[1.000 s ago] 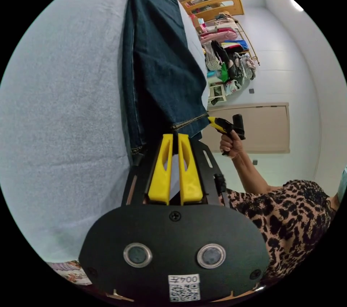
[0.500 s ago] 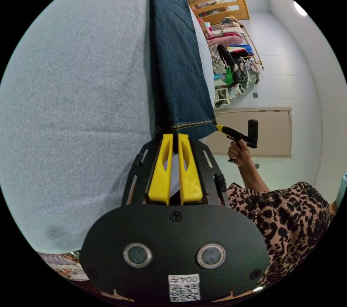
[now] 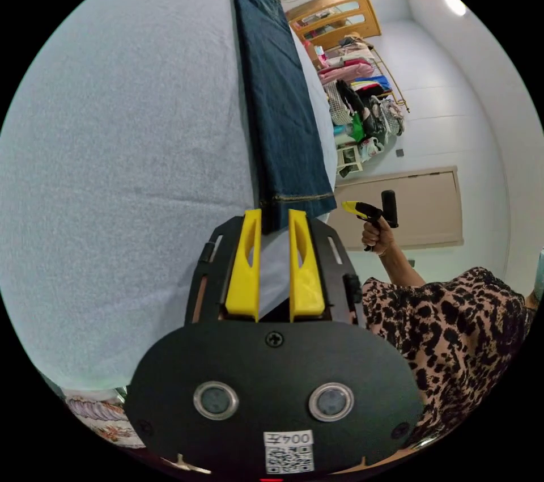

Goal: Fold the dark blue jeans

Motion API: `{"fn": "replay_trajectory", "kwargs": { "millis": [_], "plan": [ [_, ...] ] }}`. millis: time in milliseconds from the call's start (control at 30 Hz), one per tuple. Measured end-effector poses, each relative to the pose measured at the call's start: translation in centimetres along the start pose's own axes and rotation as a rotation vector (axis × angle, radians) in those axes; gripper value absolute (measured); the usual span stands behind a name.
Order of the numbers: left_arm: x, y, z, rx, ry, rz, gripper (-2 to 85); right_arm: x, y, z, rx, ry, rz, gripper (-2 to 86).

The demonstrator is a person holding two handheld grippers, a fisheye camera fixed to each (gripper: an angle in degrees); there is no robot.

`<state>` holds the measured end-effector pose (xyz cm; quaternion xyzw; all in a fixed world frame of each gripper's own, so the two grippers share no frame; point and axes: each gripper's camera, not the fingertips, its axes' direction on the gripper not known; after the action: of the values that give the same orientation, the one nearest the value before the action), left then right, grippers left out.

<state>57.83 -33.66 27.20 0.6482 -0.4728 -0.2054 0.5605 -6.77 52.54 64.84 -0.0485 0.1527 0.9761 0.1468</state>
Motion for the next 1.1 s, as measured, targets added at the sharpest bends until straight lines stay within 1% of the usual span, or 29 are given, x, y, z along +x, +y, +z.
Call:
{"fn": "replay_trajectory", "kwargs": {
  "millis": [100,300,333,567,767,900,1000,1033,1067,1100],
  "plan": [
    [-0.2,-0.9,-0.6,0.024,-0.007,0.009,11.4,2.1,-1.4,-0.5,0.046,-0.107,0.034,10.7],
    [-0.3,-2.2,0.6,-0.054,0.047,0.030,12.3,4.1,-2.7,1.6,-0.010,-0.160,0.085,10.8],
    [-0.4,-2.1,0.5,-0.051,0.052,0.028,12.0,4.1,-2.6,2.1,-0.038,-0.159,0.078,10.3],
    [-3.0,-1.2,-0.5,-0.031,0.184,-0.069,9.6,4.3,-1.5,2.5,-0.073,-0.241,0.095,8.9],
    [-2.8,-3.7,0.5,-0.076,0.209,-0.039,9.6,3.3,-1.7,2.6,-0.089,-0.275,0.104,8.6],
    [-3.9,-4.6,0.9,-0.065,0.242,-0.072,6.2,2.6,-1.5,2.7,-0.079,-0.313,0.131,7.2],
    [-4.3,-5.1,0.5,-0.045,0.283,-0.124,4.4,0.1,-1.4,1.4,-0.060,-0.277,0.143,5.7],
    [-2.9,-5.4,-0.7,0.002,0.326,-0.121,4.0,-3.0,-1.3,-0.5,-0.012,-0.247,0.076,5.5],
    [-0.9,-5.6,-2.5,0.065,0.327,-0.082,3.6,-4.8,-1.2,-1.6,0.019,-0.219,0.035,5.3],
    [0.1,-5.7,-3.4,0.086,0.304,-0.057,3.5,-8.1,-0.8,-3.4,0.057,-0.133,-0.055,5.3]
  ]
}}
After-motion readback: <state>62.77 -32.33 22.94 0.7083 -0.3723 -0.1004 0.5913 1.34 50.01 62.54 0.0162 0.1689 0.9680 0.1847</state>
